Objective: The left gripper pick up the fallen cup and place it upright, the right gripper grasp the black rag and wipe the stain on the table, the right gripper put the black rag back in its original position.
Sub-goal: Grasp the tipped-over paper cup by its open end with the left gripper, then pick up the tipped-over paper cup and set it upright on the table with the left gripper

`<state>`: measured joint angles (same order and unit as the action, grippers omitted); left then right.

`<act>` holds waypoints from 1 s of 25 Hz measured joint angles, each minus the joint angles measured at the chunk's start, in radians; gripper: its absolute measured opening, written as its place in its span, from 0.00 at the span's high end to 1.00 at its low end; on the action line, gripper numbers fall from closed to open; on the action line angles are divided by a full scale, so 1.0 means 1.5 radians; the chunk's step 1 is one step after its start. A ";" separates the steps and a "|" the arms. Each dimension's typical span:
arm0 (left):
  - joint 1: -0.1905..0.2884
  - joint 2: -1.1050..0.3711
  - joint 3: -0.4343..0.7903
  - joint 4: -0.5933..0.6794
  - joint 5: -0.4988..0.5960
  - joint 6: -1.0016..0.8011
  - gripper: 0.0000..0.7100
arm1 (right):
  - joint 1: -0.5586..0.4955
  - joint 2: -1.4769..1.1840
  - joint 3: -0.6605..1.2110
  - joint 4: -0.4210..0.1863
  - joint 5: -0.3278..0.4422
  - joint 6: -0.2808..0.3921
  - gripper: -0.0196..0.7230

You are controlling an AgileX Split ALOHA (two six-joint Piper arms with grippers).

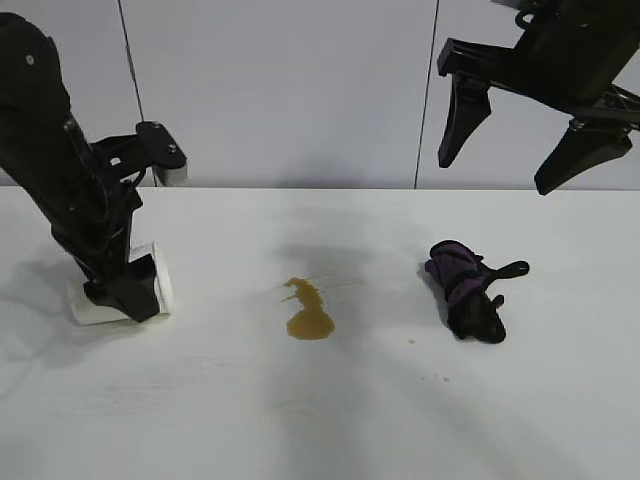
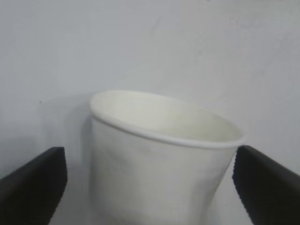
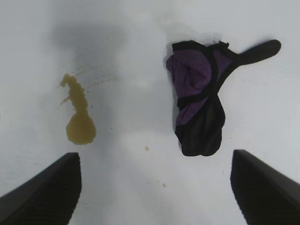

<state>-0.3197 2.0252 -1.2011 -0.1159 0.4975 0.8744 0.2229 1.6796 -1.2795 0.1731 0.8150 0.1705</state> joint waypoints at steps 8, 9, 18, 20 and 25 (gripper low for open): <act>0.001 0.007 -0.002 -0.001 -0.013 -0.001 0.33 | 0.000 0.000 0.000 0.001 0.001 0.000 0.16; 0.001 0.007 -0.002 -0.001 -0.015 -0.001 0.33 | 0.000 0.000 0.000 0.001 0.001 0.000 0.16; 0.028 -0.120 0.003 -0.244 -0.016 0.114 0.35 | 0.000 0.000 0.000 0.001 0.001 0.000 0.16; 0.042 -0.153 0.018 -0.354 -0.010 0.215 0.35 | 0.000 0.000 0.000 0.001 0.001 0.000 0.16; 0.098 -0.204 0.094 -0.720 0.075 0.577 0.35 | 0.000 0.000 0.000 0.002 0.001 -0.002 0.16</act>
<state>-0.1734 1.7198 -1.0599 -1.1963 0.6105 1.7393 0.2229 1.6796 -1.2795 0.1755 0.8170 0.1670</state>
